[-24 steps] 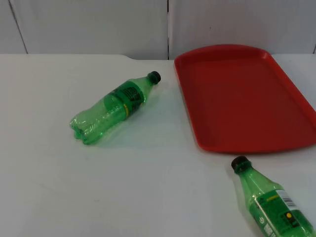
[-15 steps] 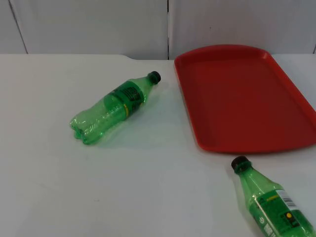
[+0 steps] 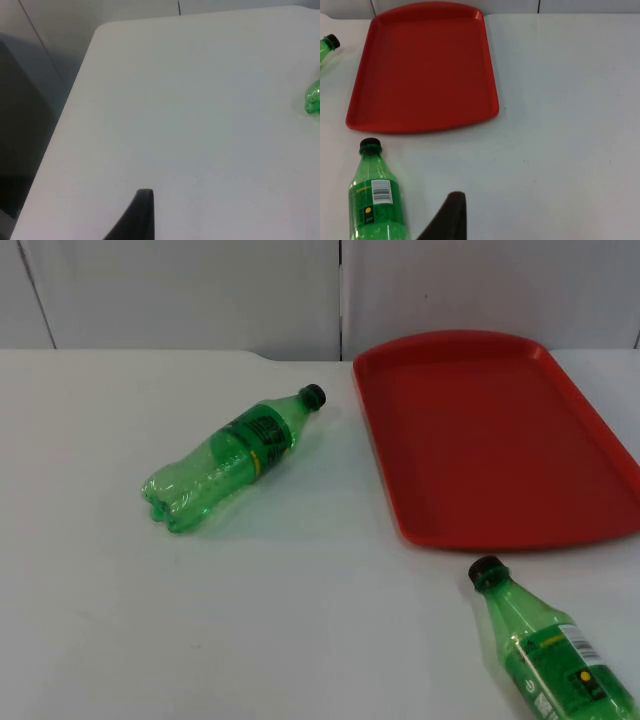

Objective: Place the bottle upright on the tray.

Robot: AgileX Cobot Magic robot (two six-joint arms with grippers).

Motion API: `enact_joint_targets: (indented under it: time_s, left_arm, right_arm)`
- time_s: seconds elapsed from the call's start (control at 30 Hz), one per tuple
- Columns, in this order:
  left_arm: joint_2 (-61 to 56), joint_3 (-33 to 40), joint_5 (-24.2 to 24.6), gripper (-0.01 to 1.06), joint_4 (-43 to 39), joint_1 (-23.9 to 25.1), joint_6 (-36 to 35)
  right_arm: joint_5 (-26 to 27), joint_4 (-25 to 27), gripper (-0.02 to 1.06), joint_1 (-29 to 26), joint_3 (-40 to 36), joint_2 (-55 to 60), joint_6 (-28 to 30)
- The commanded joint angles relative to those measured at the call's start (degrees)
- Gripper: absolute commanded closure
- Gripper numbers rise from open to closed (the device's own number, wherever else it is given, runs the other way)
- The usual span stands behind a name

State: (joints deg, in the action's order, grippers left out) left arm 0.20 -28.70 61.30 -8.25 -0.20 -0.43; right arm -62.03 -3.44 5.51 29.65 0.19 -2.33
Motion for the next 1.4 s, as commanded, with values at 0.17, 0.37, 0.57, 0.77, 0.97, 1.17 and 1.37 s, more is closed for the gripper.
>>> enact_joint_targets:
  time_s: [0.17,0.37,0.57,0.77,0.97,1.17,1.37]
  left_arm:
    - [-0.2,0.38,-0.08,0.0,1.15,0.12,-0.33]
    - [-0.2,0.38,-0.08,0.0,1.28,0.12,-0.33]
    - [-0.2,0.38,-0.08,0.0,1.28,0.12,-0.33]
    - [-0.2,0.38,-0.08,0.0,1.28,0.12,-0.33]
    - [-0.2,0.38,-0.08,0.0,1.28,0.12,-0.33]
    - [-0.2,0.38,-0.08,0.0,1.28,0.12,-0.33]
    - [-0.2,0.38,0.06,0.0,1.4,0.12,-0.74]
  right_arm:
    - [0.24,0.17,0.0,-0.33,-0.13,-0.19,0.15]
    - [0.24,0.17,0.0,-0.33,-0.13,-0.19,0.15]
    - [0.24,0.17,0.0,-0.33,-0.13,-0.19,0.15]
    - [0.24,0.17,0.0,-0.33,-0.13,-0.19,0.15]
    - [0.24,0.17,0.0,-0.33,-0.13,-0.19,0.15]
    - [0.24,0.17,0.0,-0.33,-0.13,-0.19,0.15]
    - [0.24,0.17,0.0,-0.33,-0.13,-0.19,0.15]
